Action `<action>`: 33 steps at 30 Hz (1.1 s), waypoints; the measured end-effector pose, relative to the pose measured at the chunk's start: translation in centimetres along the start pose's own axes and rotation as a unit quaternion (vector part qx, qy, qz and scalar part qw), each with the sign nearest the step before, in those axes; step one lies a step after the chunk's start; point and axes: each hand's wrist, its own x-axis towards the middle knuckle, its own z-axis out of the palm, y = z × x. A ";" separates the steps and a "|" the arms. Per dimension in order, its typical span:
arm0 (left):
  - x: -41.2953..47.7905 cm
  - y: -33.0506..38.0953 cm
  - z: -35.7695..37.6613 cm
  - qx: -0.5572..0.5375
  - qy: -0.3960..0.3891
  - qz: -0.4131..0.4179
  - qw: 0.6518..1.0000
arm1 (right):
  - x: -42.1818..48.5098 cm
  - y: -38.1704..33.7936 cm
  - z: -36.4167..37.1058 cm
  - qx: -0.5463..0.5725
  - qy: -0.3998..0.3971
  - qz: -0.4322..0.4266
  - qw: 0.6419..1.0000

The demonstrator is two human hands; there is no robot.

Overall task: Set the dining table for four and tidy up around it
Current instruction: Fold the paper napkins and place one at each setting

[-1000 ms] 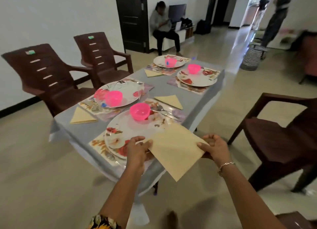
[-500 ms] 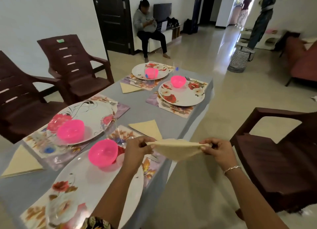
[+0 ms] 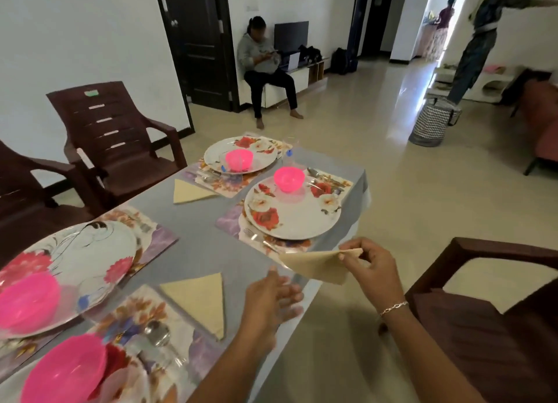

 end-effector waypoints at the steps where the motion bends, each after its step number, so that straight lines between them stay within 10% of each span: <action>1: 0.6 -0.1 1.9 -0.017 -0.034 -0.044 0.998 | 0.9 0.2 -0.8 -0.024 -0.011 -0.038 0.999; 8: 6.0 1.0 12.0 -0.116 -0.114 -0.111 0.980 | 4.0 3.5 -5.3 -0.202 -0.163 -0.283 0.923; 14: 10.8 2.7 17.0 -0.069 -0.083 -0.054 0.993 | 7.0 8.0 -8.4 -0.223 -0.182 -0.297 0.910; 20: 17.1 4.3 20.4 -0.079 -0.113 -0.002 0.990 | 14.4 9.3 -9.8 0.078 -0.015 0.022 0.997; 23: 20.3 5.2 22.4 -0.102 -0.134 0.016 0.986 | 20.5 10.8 -9.6 0.172 -0.070 0.223 0.957; 33: 31.0 13.2 26.3 0.146 -0.081 0.307 0.937 | 37.4 12.3 -6.0 0.243 -0.117 0.393 0.879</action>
